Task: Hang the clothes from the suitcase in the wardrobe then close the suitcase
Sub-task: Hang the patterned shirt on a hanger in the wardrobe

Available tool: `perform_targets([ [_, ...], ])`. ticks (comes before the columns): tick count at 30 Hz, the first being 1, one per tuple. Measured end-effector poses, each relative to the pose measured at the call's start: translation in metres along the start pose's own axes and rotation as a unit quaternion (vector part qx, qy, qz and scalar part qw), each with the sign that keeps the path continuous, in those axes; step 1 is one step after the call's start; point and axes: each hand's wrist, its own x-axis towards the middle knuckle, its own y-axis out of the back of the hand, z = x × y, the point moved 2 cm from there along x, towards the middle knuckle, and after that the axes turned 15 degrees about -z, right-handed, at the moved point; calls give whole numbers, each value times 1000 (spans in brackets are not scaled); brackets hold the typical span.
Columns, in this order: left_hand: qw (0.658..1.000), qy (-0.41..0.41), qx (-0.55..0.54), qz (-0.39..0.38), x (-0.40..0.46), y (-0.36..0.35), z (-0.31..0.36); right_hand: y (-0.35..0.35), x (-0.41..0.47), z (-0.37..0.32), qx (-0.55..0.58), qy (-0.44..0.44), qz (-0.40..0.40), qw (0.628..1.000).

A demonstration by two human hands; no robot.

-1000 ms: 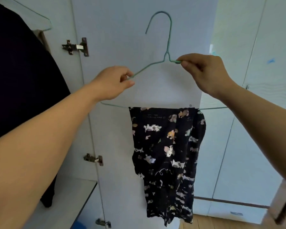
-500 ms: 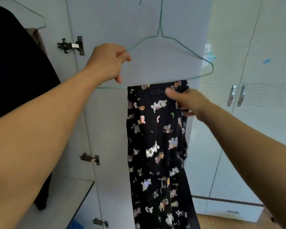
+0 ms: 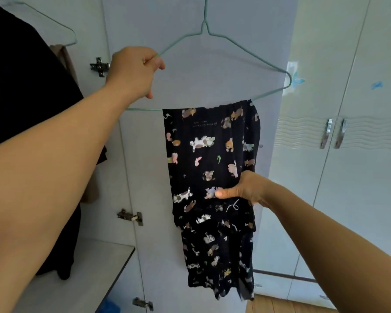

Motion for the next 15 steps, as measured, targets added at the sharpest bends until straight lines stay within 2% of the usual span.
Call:
perform_targets([
  [5,1000,6,17,0,-3,1,-3,-20,4,18,-72,-34,-4,997],
  [8,999,-6,40,-26,-8,-11,-8,-22,1,11,-66,12,-41,997],
  [10,998,-12,42,-44,-12,-18,-10,-10,-6,-9,66,103,-31,992],
  [12,997,-7,53,-54,-15,-22,-13,9,-16,-32,240,168,18,956],
  [14,996,-1,59,-62,-18,-25,-19,26,-23,-48,344,177,48,921],
  [15,996,2,61,-65,-20,-27,-21,31,-25,-53,361,165,57,916],
])
